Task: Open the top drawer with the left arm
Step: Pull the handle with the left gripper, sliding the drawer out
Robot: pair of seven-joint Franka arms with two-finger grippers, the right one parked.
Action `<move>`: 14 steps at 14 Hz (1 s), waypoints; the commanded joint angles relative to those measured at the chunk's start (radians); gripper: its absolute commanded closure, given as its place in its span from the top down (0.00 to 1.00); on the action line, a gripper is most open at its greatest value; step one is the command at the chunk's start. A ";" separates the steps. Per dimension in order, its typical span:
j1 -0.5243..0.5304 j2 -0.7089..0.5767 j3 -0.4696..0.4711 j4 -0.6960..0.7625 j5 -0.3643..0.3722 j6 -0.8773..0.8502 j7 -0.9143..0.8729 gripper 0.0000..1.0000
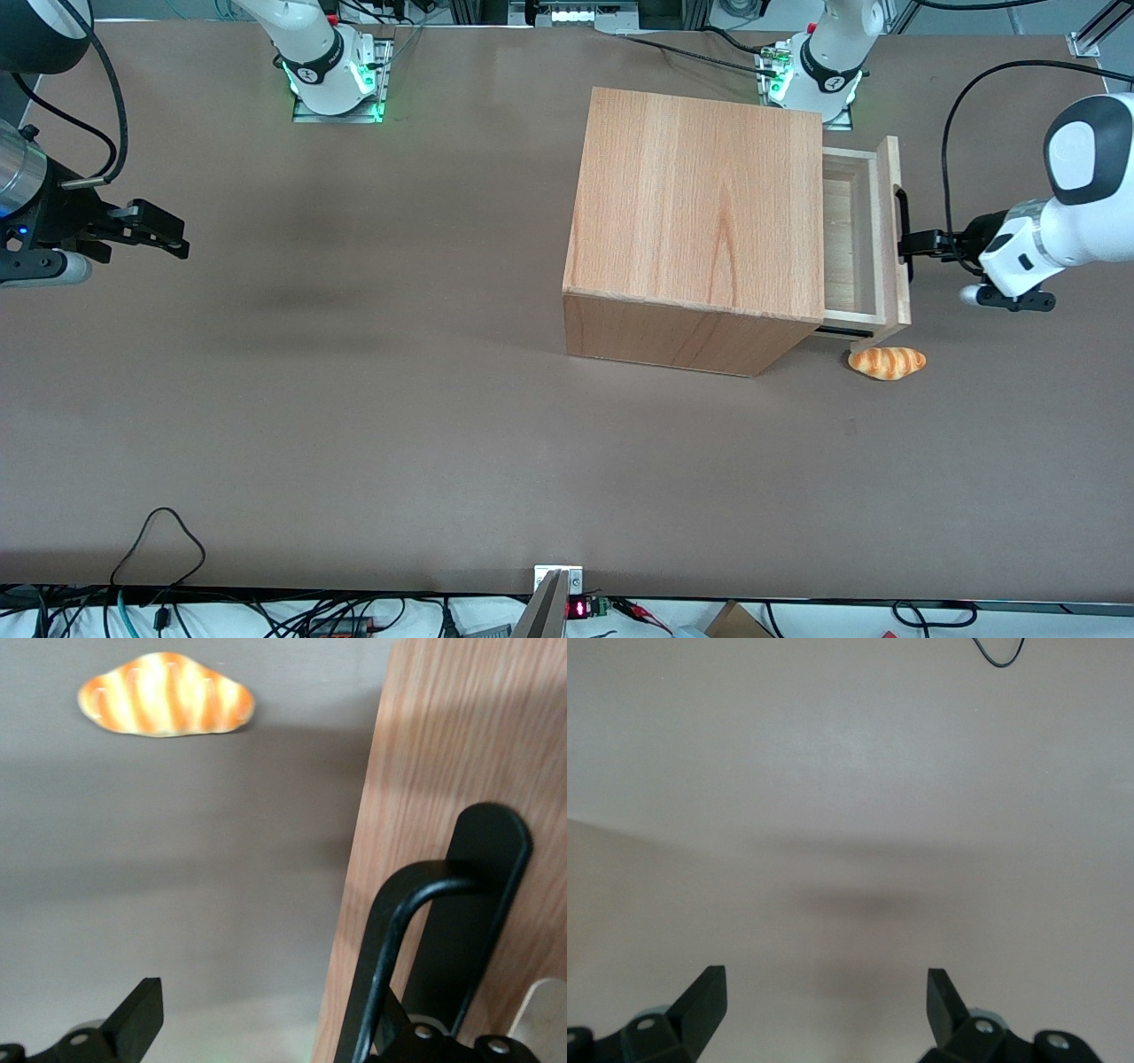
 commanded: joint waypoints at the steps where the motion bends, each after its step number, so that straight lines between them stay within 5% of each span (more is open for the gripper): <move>1: 0.026 -0.022 0.000 0.001 0.060 0.001 0.016 1.00; 14: 0.102 -0.022 0.004 0.003 0.140 0.031 -0.046 1.00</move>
